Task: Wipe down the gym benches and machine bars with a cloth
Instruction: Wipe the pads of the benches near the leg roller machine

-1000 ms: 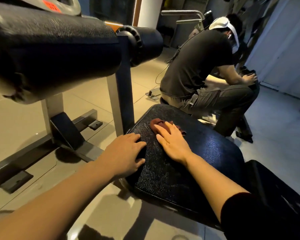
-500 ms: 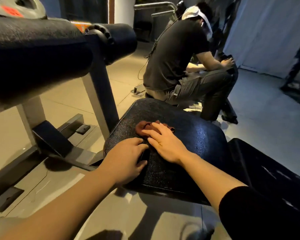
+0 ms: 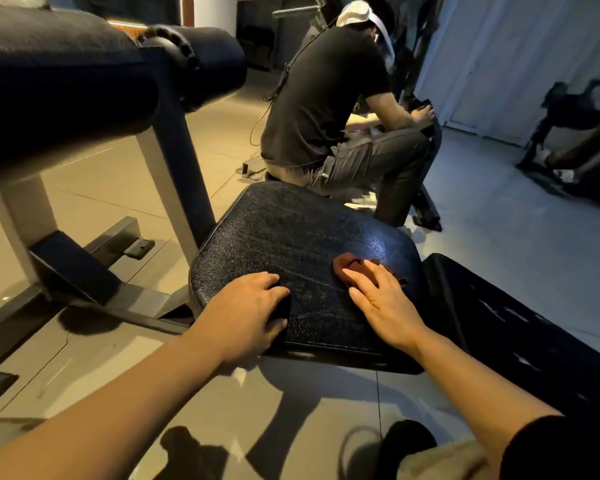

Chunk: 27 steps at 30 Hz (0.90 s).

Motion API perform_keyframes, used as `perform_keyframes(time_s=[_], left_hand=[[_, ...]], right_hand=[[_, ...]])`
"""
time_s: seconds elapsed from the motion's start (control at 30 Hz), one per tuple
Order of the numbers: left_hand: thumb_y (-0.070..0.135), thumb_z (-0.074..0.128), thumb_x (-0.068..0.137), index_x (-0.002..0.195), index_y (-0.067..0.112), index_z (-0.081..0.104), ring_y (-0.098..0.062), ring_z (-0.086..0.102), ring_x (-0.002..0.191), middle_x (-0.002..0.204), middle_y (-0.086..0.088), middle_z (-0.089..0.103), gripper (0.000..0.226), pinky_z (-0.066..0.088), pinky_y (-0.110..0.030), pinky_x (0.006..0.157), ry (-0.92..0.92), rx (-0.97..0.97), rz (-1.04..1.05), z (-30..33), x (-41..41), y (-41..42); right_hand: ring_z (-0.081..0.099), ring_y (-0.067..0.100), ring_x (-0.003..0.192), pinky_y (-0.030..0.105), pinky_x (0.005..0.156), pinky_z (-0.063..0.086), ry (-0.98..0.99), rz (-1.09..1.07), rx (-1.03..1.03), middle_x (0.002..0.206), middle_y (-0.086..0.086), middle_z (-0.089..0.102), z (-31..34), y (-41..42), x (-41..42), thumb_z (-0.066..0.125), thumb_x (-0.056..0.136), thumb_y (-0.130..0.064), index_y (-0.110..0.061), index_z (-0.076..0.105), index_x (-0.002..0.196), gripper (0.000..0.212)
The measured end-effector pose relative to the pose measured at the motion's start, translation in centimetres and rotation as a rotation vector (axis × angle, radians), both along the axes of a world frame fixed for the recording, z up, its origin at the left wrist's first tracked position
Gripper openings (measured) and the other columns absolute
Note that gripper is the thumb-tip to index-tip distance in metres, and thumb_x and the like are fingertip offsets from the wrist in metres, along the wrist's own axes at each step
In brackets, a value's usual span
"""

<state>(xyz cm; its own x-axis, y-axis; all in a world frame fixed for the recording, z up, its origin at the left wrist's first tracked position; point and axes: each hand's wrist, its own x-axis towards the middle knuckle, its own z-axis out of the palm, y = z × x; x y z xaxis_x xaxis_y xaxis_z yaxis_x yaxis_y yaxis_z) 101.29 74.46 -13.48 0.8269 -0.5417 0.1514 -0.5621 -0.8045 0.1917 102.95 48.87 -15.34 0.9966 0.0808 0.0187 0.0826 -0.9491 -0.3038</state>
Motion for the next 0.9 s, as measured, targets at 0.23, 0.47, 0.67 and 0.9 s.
perform_keyframes(time_s=[0.23, 0.47, 0.67, 0.9], left_hand=[[0.044, 0.054, 0.093, 0.146, 0.023, 0.04, -0.02, 0.033, 0.138, 0.151, -0.003, 0.035, 0.058, 0.026, -0.031, 0.113, 0.016, -0.004, 0.137, 0.2, -1.2, 5.1], [0.037, 0.057, 0.094, 0.147, 0.03, 0.034, -0.013, 0.032, 0.138, 0.152, 0.005, 0.034, 0.058, 0.026, -0.027, 0.113, 0.054, -0.039, 0.216, -0.1, -2.9, 9.3], [0.034, 0.057, 0.094, 0.148, 0.029, 0.032, -0.013, 0.031, 0.138, 0.153, 0.005, 0.034, 0.059, 0.025, -0.025, 0.113, 0.073, -0.059, 0.22, -0.2, -3.6, 9.1], [0.038, 0.052, 0.096, 0.149, 0.03, 0.03, -0.017, 0.02, 0.144, 0.157, 0.002, 0.024, 0.058, 0.019, -0.03, 0.117, 0.043, -0.023, 0.123, -0.6, -4.5, 7.0]], right_hand=[[-0.001, 0.026, 0.15, 0.043, 0.122, 0.003, -0.035, 0.208, -0.053, 0.163, 0.005, 0.008, 0.3, 11.1, 1.2, 0.03, 0.103, -0.046, -0.036, 0.027, 0.151, 0.049], [0.002, 0.03, 0.149, 0.048, 0.121, 0.006, -0.046, 0.287, -0.028, 0.162, 0.006, 0.013, 1.1, 18.9, 3.5, 0.03, 0.104, -0.042, -0.037, 0.032, 0.148, 0.044], [0.004, 0.028, 0.149, 0.046, 0.121, 0.012, -0.074, 0.347, -0.028, 0.162, 0.002, 0.014, 0.9, 18.2, 1.3, 0.031, 0.105, -0.04, -0.04, 0.035, 0.147, 0.042], [0.004, 0.018, 0.15, 0.041, 0.122, 0.012, -0.043, 0.318, 0.013, 0.161, -0.004, 0.015, -0.2, 10.9, -1.5, 0.035, 0.103, -0.04, -0.047, 0.038, 0.143, 0.04]])
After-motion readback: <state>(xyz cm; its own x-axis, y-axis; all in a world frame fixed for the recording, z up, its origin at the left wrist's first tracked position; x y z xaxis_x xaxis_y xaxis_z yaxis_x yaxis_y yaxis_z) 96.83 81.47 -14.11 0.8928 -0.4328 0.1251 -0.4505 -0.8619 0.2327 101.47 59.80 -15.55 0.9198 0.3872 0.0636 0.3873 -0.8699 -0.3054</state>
